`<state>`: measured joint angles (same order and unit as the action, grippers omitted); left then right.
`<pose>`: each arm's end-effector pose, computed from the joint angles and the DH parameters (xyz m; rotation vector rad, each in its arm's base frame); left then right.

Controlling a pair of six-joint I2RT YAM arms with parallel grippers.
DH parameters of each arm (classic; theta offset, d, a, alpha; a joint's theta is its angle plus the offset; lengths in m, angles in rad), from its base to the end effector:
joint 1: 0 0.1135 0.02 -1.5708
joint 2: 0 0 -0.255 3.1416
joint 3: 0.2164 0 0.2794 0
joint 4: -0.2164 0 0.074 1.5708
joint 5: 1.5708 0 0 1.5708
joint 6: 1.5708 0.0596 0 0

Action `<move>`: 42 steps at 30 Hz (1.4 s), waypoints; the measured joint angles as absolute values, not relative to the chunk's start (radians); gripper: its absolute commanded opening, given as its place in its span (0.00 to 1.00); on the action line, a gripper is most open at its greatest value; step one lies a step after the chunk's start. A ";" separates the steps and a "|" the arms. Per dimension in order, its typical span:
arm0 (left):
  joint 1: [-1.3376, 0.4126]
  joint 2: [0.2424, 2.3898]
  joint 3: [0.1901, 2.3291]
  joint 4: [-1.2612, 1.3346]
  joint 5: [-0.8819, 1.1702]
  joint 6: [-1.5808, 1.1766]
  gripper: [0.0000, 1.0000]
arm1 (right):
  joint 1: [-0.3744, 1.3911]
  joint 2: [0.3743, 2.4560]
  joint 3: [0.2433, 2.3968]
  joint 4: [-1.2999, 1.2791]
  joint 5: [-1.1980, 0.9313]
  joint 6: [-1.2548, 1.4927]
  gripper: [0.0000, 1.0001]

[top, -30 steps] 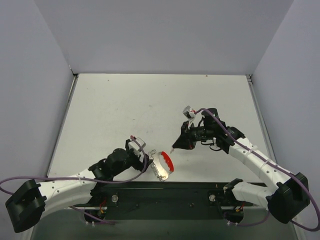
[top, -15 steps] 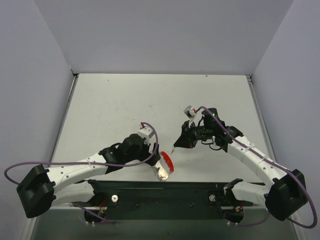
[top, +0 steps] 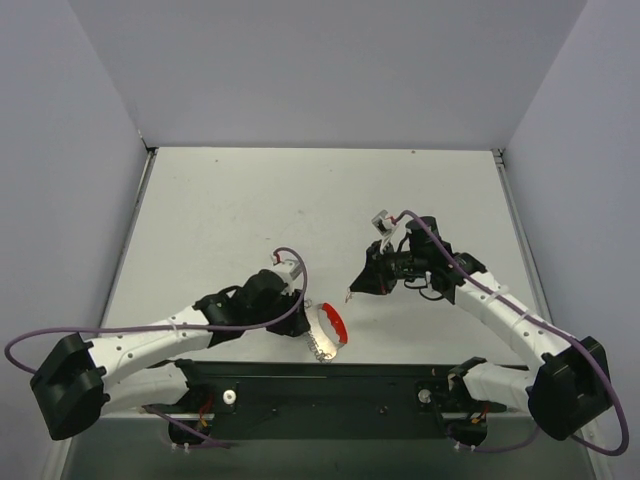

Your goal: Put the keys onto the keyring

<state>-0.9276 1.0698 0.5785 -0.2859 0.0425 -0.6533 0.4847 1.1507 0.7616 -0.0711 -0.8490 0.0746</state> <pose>0.1549 -0.2109 0.1677 0.3639 2.4738 -0.7820 0.2383 0.1760 0.2480 -0.9521 1.8358 1.2060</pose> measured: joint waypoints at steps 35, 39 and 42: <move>-0.848 1.359 0.588 -0.199 0.185 -0.634 0.30 | 0.477 1.159 0.760 -0.064 -0.850 0.086 0.00; -0.847 1.354 0.593 -0.203 0.183 -0.625 0.31 | 0.477 1.163 0.760 -0.064 -0.850 0.086 0.00; -0.846 1.348 0.596 -0.210 0.179 -0.622 0.31 | 0.477 1.166 0.760 -0.064 -0.850 0.086 0.00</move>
<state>-0.8455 1.3479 0.5957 -0.2100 0.1791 -0.6220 0.4774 1.1660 0.7601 -0.0635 -0.8501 0.0856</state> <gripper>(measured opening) 0.304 0.024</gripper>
